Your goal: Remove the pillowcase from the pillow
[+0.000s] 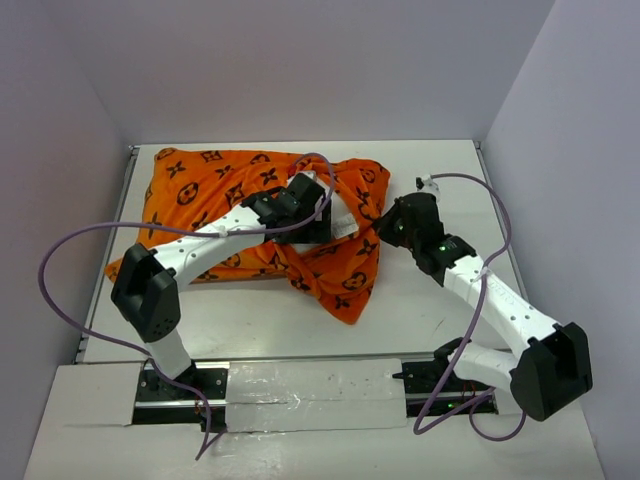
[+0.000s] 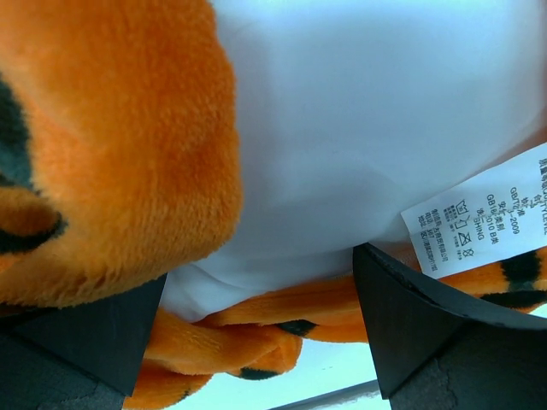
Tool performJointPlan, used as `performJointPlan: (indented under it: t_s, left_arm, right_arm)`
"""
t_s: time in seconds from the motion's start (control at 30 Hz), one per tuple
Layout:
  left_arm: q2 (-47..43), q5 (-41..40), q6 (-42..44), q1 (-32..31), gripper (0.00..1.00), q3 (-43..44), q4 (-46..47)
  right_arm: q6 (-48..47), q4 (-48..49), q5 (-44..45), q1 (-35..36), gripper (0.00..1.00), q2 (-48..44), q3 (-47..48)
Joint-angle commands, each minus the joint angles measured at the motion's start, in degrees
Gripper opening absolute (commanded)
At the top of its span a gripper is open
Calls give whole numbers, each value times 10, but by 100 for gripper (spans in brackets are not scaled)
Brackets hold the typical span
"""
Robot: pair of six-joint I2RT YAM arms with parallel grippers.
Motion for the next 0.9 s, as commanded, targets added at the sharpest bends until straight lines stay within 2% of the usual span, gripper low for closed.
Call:
performJointPlan:
  t_s: [0.0,0.17,0.33,0.47,0.63,0.73,0.87]
  left_arm:
    - [7,10,16,4,99,-8,26]
    - [45,45,39,-17,99,32,41]
    - [13,121,99,-41,99,10,81]
    - [-3,126,95,-46,99,-2,86]
    - [56,38,76,-61,99,40,55]
    - [121,4,66,-66,99,59,63]
    - [198,-48,44,-65,99,101,26]
  right_arm:
    - [-2,-15,36,-17,0,-19,30]
    - [-11,8,-13,-13,0,-26,14]
    - [-16,-1,-12,-13,0,-28,12]
    - [-24,-5,-11,-13,0,-31,14]
    - [-22,5,-29,-13,0,-30,5]
    - [-18,9,-38,-13,0,-31,-1]
    - [-18,6,-40,-13,0,-44,-5]
